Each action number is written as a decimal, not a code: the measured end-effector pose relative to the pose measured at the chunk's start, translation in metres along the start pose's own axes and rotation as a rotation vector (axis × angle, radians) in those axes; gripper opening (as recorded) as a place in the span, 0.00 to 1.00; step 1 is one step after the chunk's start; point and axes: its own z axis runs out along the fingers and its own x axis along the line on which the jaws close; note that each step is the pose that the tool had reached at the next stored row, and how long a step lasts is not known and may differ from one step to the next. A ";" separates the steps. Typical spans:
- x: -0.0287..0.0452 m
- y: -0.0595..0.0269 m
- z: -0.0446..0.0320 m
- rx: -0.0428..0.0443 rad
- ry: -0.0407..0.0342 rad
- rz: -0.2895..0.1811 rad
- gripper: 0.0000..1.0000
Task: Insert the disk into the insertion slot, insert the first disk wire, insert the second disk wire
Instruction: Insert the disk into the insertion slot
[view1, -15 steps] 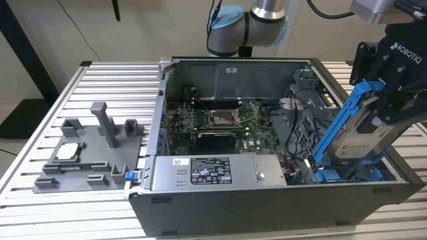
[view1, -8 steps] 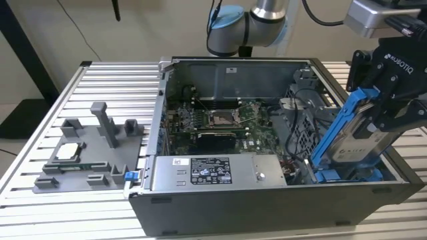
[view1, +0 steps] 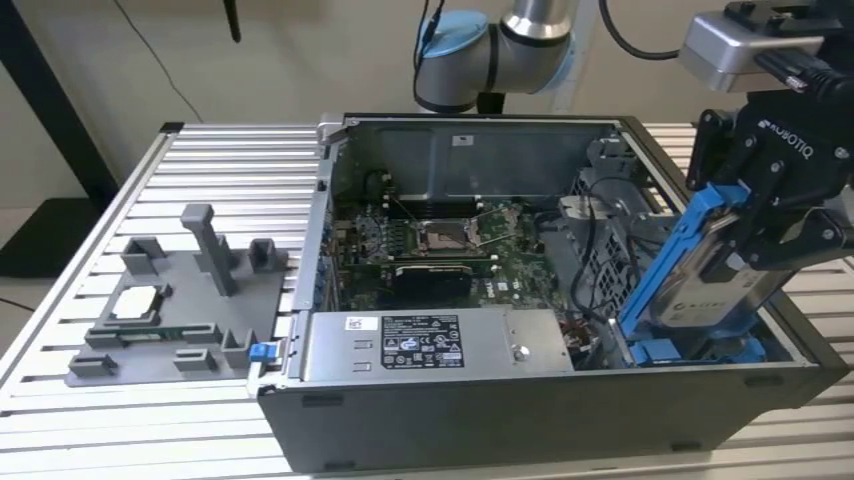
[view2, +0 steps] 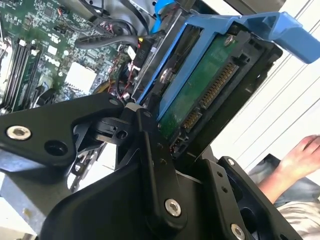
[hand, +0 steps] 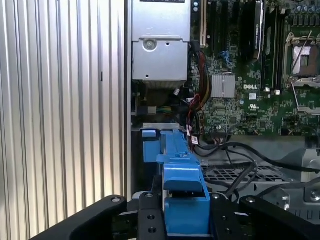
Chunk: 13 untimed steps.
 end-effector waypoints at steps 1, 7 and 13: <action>-0.0002 0.0001 0.0009 0.0000 -0.0008 0.000 0.00; -0.0002 0.0002 0.0091 -0.0001 -0.0087 0.000 0.00; -0.0001 0.0004 0.0172 -0.0005 -0.0222 -0.004 0.00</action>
